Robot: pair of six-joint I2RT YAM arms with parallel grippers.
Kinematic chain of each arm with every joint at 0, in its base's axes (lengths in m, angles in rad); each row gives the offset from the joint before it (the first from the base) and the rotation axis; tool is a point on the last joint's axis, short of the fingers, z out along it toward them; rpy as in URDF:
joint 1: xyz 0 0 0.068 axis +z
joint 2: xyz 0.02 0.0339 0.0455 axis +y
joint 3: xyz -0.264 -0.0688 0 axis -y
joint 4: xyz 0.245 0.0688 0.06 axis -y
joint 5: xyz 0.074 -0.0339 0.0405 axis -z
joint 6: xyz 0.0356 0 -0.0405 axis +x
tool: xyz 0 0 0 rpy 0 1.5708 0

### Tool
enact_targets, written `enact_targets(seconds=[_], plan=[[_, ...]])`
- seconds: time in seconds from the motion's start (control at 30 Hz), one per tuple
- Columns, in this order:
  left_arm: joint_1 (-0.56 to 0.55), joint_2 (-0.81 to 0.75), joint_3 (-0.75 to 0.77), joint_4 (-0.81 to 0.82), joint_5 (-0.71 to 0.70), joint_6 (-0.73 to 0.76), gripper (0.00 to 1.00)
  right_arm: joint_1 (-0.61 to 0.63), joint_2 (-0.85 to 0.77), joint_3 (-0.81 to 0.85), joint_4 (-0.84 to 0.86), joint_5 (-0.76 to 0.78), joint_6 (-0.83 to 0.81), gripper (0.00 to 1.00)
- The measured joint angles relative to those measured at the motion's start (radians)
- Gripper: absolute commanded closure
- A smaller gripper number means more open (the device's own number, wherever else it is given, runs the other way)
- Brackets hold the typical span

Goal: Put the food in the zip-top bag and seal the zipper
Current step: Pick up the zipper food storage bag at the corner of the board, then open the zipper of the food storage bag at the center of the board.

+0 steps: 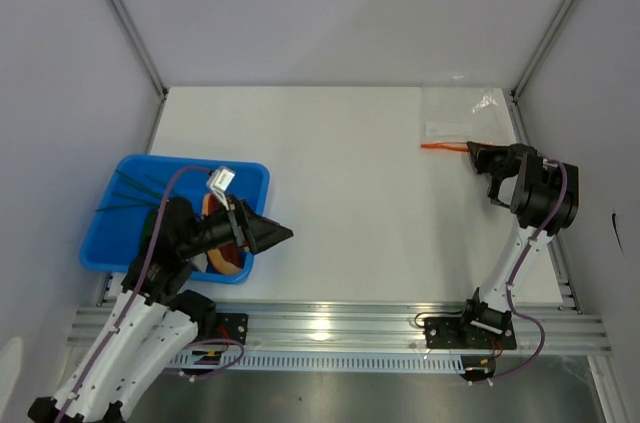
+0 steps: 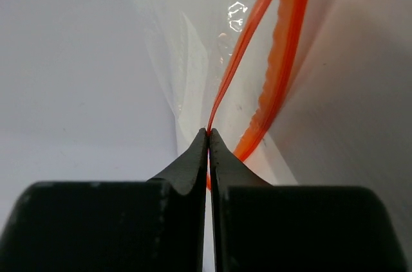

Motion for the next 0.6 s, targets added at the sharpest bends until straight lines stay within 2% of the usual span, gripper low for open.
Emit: enact_targets(seconds=[0.13,0.23,0.27,0.37,0.6], plan=[[-0.139,0.076,0.06,-0.005,-0.06,0.012,0.21,0.02,-0.026,-0.005,-0.006,-0.011,-0.004,1.0],[-0.227,0.135,0.09,0.024,-0.103,0.011,0.24,0.055,-0.144,-0.09,-0.033,-0.016,0.013,1.0],[-0.264,0.158,0.093,0.037,-0.118,0.01,0.3,0.071,-0.205,-0.124,-0.057,-0.016,0.022,1.0],[-0.336,0.226,0.096,0.087,-0.167,0.001,0.35,0.134,-0.418,-0.218,-0.122,-0.011,0.056,1.0],[-0.478,0.385,0.105,0.177,-0.269,-0.021,0.34,0.313,-0.959,-0.315,-0.42,0.108,0.09,1.0]])
